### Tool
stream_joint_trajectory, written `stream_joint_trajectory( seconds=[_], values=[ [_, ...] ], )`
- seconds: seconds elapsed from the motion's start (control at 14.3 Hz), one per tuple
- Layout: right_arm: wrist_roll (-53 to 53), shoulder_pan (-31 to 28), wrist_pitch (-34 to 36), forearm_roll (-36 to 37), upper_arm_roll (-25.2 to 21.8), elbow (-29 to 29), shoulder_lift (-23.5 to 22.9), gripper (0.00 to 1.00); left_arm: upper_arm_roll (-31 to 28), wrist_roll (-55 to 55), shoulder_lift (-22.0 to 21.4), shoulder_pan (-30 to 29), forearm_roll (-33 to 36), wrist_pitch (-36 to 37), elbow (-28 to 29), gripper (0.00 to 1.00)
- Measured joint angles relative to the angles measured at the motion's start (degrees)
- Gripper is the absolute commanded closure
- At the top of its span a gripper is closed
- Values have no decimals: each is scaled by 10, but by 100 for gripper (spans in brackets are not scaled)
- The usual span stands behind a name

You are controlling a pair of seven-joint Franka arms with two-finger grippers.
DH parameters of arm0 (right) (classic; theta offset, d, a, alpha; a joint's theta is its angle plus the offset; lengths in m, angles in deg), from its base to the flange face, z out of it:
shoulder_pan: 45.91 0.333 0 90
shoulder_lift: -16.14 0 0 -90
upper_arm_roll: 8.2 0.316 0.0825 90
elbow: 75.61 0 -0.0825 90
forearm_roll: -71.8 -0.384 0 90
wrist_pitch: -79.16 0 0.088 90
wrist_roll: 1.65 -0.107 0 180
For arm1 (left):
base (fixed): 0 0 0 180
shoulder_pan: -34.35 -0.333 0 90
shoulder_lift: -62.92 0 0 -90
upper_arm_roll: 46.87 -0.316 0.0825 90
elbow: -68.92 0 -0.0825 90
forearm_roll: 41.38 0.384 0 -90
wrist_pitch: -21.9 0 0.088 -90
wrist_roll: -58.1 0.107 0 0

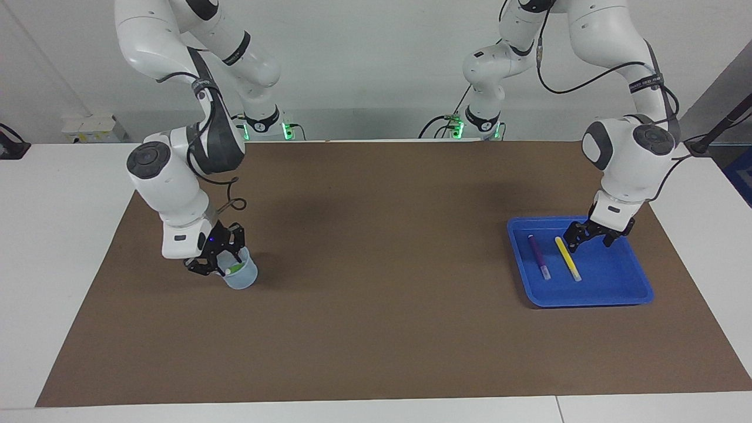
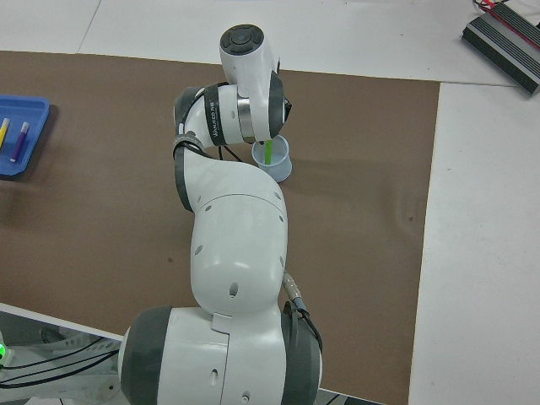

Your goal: Right arm passes pens to left for tray arrangement

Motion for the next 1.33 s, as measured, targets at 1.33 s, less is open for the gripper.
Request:
stream_joint_trajectory(
  seconds=[1.33],
  values=[
    [-25,-1,-12,0,0,-10,0,86,4,-61,-171,70,-25,199,-22,0]
  ],
)
